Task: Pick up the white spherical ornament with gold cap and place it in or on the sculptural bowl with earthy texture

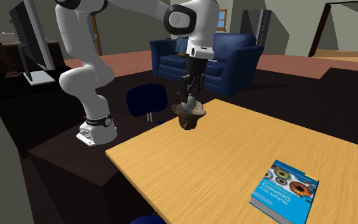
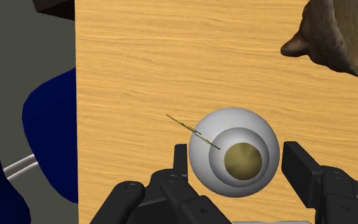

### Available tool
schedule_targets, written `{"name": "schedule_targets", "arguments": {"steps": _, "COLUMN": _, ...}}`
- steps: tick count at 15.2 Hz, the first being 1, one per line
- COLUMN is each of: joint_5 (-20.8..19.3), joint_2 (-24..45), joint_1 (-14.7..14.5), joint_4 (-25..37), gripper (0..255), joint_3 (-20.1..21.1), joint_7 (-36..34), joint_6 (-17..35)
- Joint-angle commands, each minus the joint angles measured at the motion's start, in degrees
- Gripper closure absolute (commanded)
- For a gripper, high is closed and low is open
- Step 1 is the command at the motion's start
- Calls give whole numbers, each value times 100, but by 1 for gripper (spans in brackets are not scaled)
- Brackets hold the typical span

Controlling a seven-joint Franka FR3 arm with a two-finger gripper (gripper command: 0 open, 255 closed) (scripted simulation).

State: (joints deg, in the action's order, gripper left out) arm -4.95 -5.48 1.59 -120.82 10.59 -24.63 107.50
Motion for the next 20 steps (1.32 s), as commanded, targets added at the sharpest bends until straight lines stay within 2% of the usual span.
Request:
{"name": "schedule_targets", "arguments": {"steps": 1, "joint_5": 67, "joint_2": -54, "joint_1": -133, "joint_4": -64, "gripper": 255, "joint_3": 149, "joint_7": -257, "joint_6": -12}}
{"name": "schedule_targets", "arguments": {"steps": 8, "joint_5": 316, "joint_2": -166, "joint_1": -595, "joint_4": -159, "gripper": 255, "joint_3": 693, "joint_7": -1156, "joint_6": -85}}
{"name": "schedule_targets", "arguments": {"steps": 15, "joint_5": 482, "joint_2": 15, "joint_1": -1055, "joint_4": 60, "gripper": 255, "joint_3": 1256, "joint_7": -2122, "joint_6": -166}}
{"name": "schedule_targets", "arguments": {"steps": 20, "joint_5": 450, "joint_2": 144, "joint_1": -1092, "joint_4": -121, "gripper": 255, "joint_3": 1311, "joint_7": -2235, "joint_6": 131}}
